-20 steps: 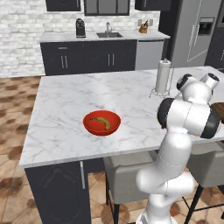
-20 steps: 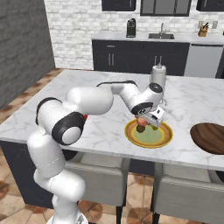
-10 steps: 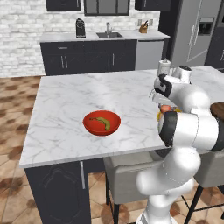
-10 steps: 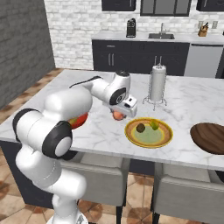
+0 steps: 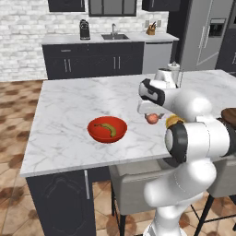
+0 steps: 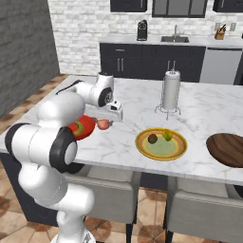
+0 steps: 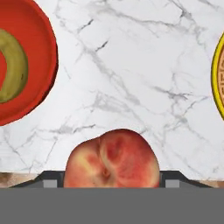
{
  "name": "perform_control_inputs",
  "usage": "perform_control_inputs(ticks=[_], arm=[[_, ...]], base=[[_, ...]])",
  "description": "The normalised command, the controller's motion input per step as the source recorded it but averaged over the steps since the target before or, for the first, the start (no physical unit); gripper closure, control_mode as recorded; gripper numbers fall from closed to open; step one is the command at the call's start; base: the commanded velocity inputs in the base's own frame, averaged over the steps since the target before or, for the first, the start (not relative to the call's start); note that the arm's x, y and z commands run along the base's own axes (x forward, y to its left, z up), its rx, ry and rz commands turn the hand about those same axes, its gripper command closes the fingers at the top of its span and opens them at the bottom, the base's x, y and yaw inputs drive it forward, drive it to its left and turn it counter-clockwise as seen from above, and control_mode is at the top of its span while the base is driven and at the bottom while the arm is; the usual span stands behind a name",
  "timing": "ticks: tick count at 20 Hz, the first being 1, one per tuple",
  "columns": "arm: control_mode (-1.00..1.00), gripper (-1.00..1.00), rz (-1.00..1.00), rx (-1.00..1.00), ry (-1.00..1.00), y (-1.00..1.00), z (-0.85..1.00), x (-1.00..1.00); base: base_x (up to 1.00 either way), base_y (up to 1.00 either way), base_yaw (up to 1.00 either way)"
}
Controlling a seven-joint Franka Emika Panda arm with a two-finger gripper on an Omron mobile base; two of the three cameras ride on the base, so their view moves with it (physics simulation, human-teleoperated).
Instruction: Take the fruits from the plate on the dining counter and place two fruits in each bowl.
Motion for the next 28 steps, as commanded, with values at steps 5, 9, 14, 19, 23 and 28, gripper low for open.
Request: perform_control_inputs(ticks=[5,9,14,19,23,28], arm=[[-1.00,1.00,0.19,0.00,-0.03,1.00,0.09,0.22],[-1.00,1.00,0.02,0.02,-0.25,1.00,0.00,0.64],[-1.00,1.00,0.00,0.02,-0.27,0.93,-0.03,0.63],[-1.00,1.00,0.01,0.00,-0.04,0.41,-0.12,-0.01],[-1.00,1.00,0.04,0.00,0.10,0.01,-0.44,0.00],[-1.00,1.00,0.02,0.00,0.06,0.00,-0.30,0.02]], base=[[0.00,0.00,0.00],[0.00,0.00,0.00],[0.00,0.00,0.00],[0.00,0.00,0.00],[0.00,0.00,0.00],[0.00,0.00,0.00]])
